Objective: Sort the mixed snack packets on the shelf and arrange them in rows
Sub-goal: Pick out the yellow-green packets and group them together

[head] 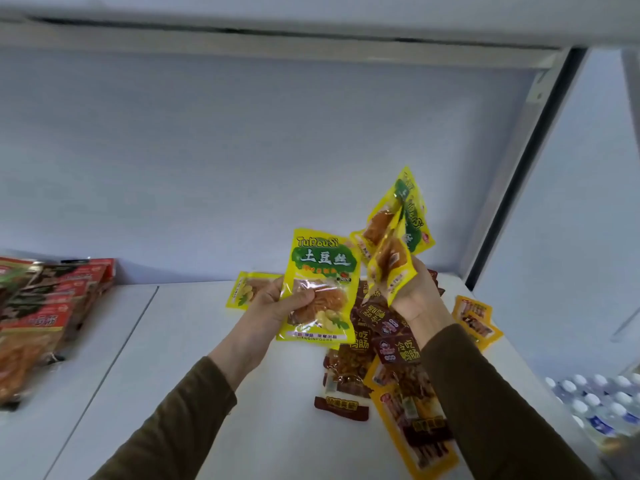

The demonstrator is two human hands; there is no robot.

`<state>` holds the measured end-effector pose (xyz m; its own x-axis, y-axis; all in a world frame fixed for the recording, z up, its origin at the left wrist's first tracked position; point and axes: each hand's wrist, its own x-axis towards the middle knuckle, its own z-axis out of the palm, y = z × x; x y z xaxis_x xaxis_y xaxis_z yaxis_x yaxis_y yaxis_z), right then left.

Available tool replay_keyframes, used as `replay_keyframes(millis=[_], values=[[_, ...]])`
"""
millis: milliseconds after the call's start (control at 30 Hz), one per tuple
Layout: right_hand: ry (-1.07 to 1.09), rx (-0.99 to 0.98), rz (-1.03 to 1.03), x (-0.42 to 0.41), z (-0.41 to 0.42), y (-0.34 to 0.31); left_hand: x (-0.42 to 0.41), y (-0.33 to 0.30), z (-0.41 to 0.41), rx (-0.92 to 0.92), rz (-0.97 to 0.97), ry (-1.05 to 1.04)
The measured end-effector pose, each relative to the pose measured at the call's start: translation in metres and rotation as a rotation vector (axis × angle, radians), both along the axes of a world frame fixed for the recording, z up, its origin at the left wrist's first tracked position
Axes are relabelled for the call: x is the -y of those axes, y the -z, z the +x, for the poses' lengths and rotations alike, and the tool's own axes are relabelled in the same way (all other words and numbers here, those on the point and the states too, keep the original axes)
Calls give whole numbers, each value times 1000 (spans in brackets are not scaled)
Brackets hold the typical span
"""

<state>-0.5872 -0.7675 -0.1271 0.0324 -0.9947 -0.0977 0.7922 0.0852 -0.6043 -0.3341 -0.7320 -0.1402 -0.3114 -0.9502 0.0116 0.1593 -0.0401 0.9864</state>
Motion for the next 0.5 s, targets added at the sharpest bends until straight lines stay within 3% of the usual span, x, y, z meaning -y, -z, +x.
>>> replay_keyframes(millis=[100,300,500], values=[[-77,-149,-103,-10,1,-2,0,-4,5,-28,23,-105],[-169,-290,-97,-23,29,0,1,-8,7,-153,201,-207],[-102,-459,-81,-25,54,14,-12,-14,3,-72,137,-165]])
